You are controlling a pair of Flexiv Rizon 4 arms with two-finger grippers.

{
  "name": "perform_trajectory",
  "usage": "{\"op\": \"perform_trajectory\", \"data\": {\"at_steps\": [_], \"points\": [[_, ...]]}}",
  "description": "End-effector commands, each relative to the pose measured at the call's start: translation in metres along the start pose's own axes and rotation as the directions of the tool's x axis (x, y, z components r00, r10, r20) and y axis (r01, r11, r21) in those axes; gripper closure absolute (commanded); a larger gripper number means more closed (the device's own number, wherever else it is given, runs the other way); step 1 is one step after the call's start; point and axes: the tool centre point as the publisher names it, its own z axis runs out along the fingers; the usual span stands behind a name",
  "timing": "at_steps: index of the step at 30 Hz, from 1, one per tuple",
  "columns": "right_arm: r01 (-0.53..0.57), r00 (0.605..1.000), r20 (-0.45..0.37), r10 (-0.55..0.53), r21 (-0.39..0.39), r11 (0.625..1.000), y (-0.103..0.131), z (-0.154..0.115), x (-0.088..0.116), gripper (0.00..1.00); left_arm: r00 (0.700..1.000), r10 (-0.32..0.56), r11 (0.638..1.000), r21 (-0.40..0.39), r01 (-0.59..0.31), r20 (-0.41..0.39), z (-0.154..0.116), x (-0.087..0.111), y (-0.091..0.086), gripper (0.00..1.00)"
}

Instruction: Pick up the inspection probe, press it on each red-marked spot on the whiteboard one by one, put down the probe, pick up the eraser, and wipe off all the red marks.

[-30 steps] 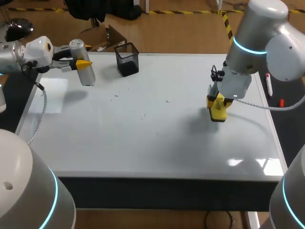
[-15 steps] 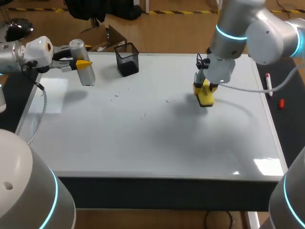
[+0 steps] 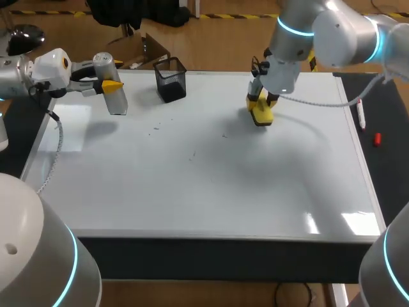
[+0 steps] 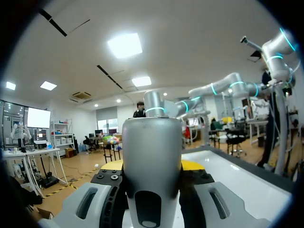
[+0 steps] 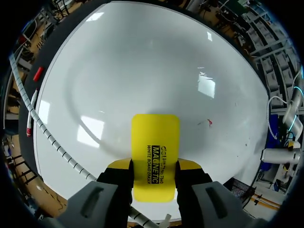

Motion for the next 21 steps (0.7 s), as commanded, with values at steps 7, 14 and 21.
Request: {"op": "perform_trajectory", "data": {"at_steps": [7,14,21], "points": [[-0.015,1.000,-0.001,0.015,-0.083,0.996,-0.052,0.011,-0.009,1.00,1.000,0.002,1.000,-0.001,-0.002,0.001,0.000,0.000,-0.001,1.00],[-0.032,0.999,0.002,0.032,-0.064,0.997,-0.053,0.010,-0.009,1.00,1.000,0.002,1.000,-0.001,-0.002,0.001,0.000,0.000,-0.001,1.00],[-0.032,0.999,0.002,0.032,-0.064,0.997,-0.053,0.010,-0.009,1.00,1.000,0.002,1.000,-0.001,-0.002,0.001,0.000,0.000,-0.001,1.00]]}}
